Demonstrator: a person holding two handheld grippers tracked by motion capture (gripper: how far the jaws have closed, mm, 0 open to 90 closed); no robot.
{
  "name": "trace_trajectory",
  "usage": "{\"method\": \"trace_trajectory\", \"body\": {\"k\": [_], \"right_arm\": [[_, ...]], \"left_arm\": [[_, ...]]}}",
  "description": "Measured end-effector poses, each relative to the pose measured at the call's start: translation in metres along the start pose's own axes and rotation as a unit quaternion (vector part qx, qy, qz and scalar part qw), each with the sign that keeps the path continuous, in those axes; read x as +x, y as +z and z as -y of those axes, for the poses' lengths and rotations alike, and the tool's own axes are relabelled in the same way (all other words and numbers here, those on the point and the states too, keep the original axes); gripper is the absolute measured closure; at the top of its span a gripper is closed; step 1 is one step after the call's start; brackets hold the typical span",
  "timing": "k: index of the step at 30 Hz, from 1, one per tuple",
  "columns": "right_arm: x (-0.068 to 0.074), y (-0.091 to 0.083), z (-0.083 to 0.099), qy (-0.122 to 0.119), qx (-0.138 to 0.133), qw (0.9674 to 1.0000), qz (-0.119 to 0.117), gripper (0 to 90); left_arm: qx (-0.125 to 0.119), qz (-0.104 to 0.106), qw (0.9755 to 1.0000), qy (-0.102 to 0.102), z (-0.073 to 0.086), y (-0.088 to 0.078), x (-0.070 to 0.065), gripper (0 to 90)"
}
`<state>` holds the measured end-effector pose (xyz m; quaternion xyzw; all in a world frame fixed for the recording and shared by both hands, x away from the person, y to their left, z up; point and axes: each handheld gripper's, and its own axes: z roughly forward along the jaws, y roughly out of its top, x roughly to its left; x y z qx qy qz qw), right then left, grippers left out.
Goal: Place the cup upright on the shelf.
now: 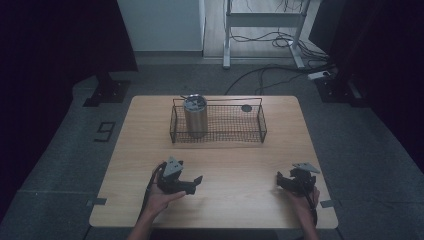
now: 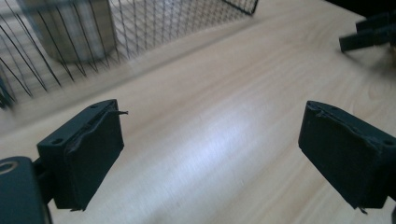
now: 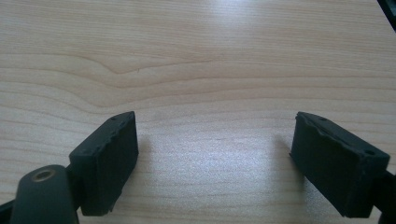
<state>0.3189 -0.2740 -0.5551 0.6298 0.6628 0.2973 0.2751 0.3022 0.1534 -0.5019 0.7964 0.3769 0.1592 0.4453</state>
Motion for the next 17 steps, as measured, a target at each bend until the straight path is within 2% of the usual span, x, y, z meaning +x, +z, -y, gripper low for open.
{"method": "trace_trajectory", "body": {"k": [4,6,10,17], "right_arm": [[0.000,0.000,0.000,0.000,0.000,1.0000,0.000,14.6],[0.000,0.000,0.000,0.000,0.000,1.0000,0.000,14.7],[0.000,0.000,0.000,0.001,0.000,1.0000,0.000,14.6],[0.000,0.000,0.000,0.000,0.000,1.0000,0.000,14.6]], "left_arm": [[0.005,0.009,0.9999,-0.010,0.010,0.001,-0.001,6.5],[0.015,0.013,0.9998,-0.003,0.013,0.003,-0.002,6.6],[0.013,0.023,0.9996,-0.008,0.014,0.004,-0.002,6.7],[0.013,0.020,0.9997,-0.010,0.015,0.005,-0.001,6.9]]}}
